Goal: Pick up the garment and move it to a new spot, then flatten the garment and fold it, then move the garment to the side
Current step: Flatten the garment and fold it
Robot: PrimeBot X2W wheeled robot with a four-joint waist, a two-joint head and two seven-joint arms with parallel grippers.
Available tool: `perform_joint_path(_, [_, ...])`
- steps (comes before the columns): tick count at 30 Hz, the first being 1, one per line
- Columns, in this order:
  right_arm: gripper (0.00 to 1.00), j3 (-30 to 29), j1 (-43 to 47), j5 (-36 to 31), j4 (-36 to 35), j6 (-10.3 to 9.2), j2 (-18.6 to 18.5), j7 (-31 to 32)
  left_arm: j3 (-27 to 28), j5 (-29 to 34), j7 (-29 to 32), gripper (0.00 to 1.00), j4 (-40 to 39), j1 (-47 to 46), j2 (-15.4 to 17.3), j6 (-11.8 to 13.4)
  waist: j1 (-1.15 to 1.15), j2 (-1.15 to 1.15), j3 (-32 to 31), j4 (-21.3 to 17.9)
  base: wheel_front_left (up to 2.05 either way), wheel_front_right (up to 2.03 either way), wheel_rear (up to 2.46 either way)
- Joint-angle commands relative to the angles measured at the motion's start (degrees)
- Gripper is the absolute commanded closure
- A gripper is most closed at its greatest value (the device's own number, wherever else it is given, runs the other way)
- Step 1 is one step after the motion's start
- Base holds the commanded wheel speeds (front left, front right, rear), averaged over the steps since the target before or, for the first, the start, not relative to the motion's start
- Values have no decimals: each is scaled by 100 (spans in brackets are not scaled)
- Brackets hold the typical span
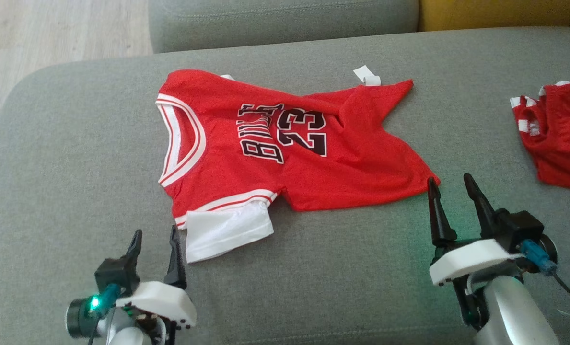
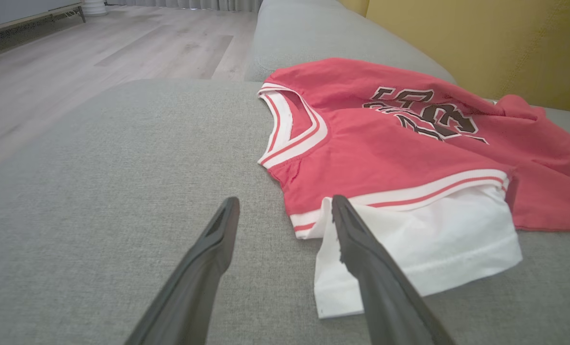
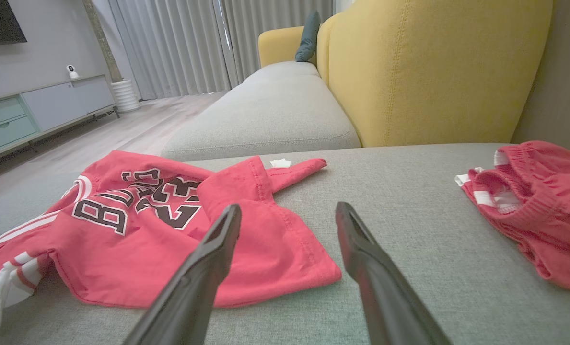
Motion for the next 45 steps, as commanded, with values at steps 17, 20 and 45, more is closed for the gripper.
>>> perform_joint_path(17, [0,137,-315,174,-206,37,9,-63,-423,-964,-30,0,665,-394,36,-398,0,0,398,-74,0,0,0])
perform_joint_path(20, [0,102,-352,197,-210,37,9,-63,-449,-1111,-30,0,764,-463,36,-418,0,0,444,-95,0,0,0])
perform_joint_path(45, [0,-603,-1342,-156,1709,37,9,-63,-838,-1332,-30,100,1125,-846,36,-760,0,0,924,261,0,0,0])
